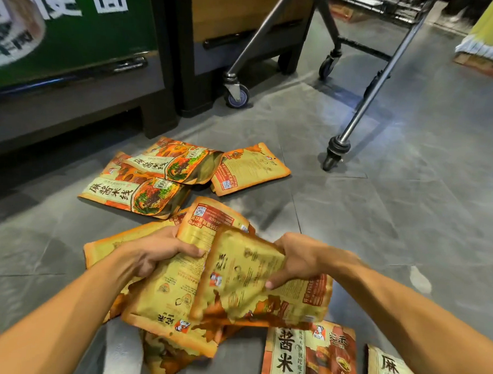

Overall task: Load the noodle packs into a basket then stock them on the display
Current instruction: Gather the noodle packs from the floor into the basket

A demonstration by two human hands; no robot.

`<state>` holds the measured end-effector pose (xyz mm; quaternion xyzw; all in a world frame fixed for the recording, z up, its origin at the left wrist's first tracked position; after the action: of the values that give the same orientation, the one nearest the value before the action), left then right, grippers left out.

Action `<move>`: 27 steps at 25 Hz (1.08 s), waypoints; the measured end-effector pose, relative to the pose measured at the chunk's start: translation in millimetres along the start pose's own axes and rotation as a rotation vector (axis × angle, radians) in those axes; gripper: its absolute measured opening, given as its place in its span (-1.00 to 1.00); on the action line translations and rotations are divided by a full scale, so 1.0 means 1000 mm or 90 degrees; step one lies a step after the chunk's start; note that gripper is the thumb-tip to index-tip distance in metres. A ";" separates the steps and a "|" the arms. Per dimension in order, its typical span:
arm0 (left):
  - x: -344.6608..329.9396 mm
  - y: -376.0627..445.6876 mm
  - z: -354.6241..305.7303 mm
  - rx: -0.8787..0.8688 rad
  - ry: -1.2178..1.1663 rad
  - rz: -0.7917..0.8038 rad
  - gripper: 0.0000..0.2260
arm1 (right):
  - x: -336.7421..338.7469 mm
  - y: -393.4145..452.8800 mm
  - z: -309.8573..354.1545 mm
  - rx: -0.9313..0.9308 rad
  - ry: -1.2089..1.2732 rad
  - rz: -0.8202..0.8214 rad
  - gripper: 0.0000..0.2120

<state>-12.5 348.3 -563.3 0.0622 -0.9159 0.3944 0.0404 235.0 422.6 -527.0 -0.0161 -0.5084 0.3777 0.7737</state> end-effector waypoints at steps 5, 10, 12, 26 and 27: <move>0.030 -0.041 -0.012 -0.078 -0.167 -0.079 -0.58 | 0.049 -0.019 0.017 -0.011 0.288 -0.232 -0.74; 0.079 -0.110 -0.079 -0.198 -0.208 -0.221 -0.56 | 0.108 -0.026 0.078 -0.009 0.443 -0.433 -0.76; 0.100 -0.152 -0.111 -0.259 -0.176 -0.287 -0.56 | 0.138 -0.033 0.122 0.026 0.495 -0.483 -0.79; 0.350 -0.532 -0.123 -0.430 -0.260 -0.648 -0.69 | 0.199 -0.117 0.529 0.386 0.707 -0.317 -0.69; 0.371 -0.548 -0.107 -0.425 -0.286 -0.668 -0.68 | 0.190 -0.120 0.555 0.403 0.706 -0.298 -0.71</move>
<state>-296.4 21.9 -51.2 0.5649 -0.8235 -0.0053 0.0521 -102.6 252.1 -63.4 0.1303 0.1083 0.2665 0.9488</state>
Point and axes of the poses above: each hand's wrist, its own y-axis towards the middle knuckle, its own x-axis out of the back of the hand, z = x × y, the point moved 7 cm from there along y, towards the middle knuckle, and after that the axes turned 13 degrees about -z, right-handed, at the moved point
